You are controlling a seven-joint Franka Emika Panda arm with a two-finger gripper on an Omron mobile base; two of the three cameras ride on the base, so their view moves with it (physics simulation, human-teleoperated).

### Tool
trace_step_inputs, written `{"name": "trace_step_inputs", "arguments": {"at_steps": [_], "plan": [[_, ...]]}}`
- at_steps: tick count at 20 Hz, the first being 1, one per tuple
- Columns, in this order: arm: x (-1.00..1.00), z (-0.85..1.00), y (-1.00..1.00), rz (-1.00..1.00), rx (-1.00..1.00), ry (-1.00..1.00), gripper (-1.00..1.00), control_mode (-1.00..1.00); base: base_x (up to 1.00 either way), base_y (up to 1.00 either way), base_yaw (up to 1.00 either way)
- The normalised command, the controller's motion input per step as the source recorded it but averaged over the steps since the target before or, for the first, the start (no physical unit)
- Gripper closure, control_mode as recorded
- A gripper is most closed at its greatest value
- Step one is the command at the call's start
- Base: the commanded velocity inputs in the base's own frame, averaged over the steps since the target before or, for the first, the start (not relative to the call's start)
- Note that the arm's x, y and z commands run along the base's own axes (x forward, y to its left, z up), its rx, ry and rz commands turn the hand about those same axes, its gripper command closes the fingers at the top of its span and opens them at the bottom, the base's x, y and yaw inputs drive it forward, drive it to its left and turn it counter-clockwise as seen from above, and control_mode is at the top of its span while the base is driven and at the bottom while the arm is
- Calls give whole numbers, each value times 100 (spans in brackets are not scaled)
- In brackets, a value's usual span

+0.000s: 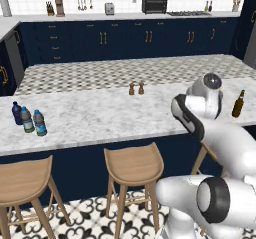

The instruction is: Move the plastic bottles in the middle to the plastics group, and the glass bottles in the middle to the glass group.

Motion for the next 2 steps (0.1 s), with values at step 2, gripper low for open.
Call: {"name": "trace_step_inputs", "arguments": {"at_steps": [2], "plan": [[-68,54,26,0,0,-23,-100,-100,0,0,0]]}}
